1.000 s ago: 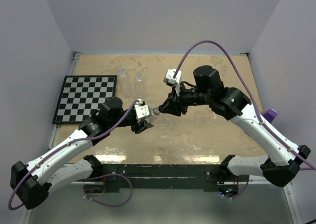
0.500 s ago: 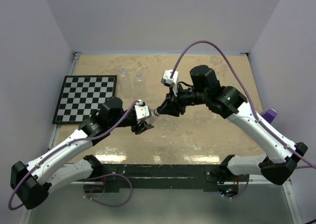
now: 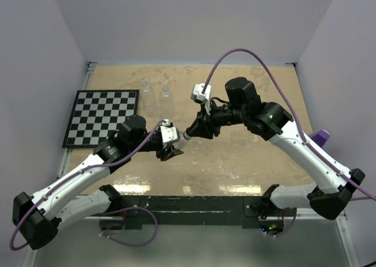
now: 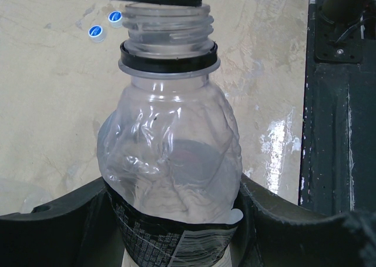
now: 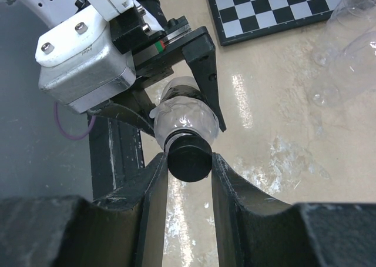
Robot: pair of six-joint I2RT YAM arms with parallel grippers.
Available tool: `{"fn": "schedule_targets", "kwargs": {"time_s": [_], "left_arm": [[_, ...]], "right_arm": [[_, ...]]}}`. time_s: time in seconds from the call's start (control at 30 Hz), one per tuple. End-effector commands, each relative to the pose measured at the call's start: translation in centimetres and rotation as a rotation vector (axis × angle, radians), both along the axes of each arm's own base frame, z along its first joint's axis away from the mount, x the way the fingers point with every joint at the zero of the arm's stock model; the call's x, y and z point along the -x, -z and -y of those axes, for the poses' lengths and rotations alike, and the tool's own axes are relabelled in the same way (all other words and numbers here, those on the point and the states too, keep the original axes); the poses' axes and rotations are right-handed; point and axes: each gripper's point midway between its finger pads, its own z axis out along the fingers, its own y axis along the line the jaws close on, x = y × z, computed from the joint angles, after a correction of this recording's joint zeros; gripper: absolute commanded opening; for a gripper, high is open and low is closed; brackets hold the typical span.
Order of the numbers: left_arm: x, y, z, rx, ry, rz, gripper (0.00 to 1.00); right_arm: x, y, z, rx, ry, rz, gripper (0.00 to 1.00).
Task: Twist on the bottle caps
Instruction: Screw the bottle cap onto the plastic bottle.
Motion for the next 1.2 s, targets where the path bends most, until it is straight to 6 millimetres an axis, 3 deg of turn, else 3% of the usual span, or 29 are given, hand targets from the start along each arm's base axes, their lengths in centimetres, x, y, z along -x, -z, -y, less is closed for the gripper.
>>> {"fn": "schedule_targets", "kwargs": {"time_s": [0.0,0.43,0.87,1.17], "left_arm": [[-0.9,-3.3,0.5,0.054,0.008,0.09,0.0],[-1.7,-3.2,0.1,0.039,-0.043,0.099,0.0],[0.1,-3.8,0.9,0.074,0.068,0.106,0.0],[0.2,-4.2,0.9,0.076,0.091,0.127,0.0]], "right_arm": [[0.5,-0.6,-0.2,-0.018,-0.038,0.012,0.17],[0.7,-0.7,-0.1,-0.02,-0.044,0.016,0.16],[0.5,0.0,-0.6,-0.012,-0.052,0.003,0.17],[0.6,0.5,-0.6,0.001,-0.063,-0.007,0.16]]}}
